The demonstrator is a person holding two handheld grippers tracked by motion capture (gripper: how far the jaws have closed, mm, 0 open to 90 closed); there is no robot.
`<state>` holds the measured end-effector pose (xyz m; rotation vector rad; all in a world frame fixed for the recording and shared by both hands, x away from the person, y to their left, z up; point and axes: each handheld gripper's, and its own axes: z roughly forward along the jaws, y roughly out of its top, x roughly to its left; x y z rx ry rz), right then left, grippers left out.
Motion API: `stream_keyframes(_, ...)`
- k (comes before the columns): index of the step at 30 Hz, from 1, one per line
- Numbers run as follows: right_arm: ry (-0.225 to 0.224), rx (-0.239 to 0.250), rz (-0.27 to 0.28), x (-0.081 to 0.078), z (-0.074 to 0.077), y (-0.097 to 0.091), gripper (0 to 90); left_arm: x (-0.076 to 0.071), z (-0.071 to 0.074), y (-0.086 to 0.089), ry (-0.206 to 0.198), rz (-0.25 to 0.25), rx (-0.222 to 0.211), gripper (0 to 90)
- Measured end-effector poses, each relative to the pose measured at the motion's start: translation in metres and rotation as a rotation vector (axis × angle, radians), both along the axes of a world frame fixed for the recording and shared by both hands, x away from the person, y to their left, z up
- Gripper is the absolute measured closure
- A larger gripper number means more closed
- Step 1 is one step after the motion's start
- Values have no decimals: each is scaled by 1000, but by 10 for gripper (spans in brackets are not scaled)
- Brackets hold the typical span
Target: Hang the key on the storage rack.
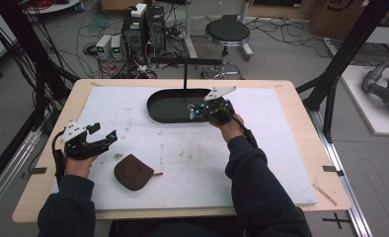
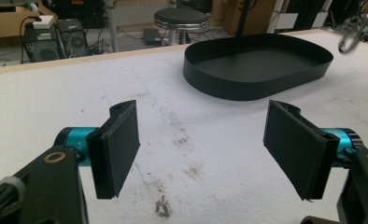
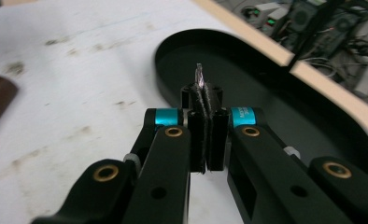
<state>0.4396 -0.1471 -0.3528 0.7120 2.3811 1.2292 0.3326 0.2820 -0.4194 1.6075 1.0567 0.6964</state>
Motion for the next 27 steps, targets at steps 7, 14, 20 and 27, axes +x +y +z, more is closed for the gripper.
stream_keyframes(7, -22, 18, -69, 17, 17, -28, 900, 1, 0, 0, 1, 0, 0, 267)
stream_keyframes(14, -40, 39, -125, 35, 28, -45, 900, 1, 0, 0, 1, 1, 1, 268)
stream_keyframes(20, -76, 55, -158, 53, 40, -47, 900, 1, 0, 1, 2, 1, 1, 268)
stream_keyframes(27, -92, 66, -197, 73, 46, -51, 900, 1, -1, 1, 4, 1, -1, 268)
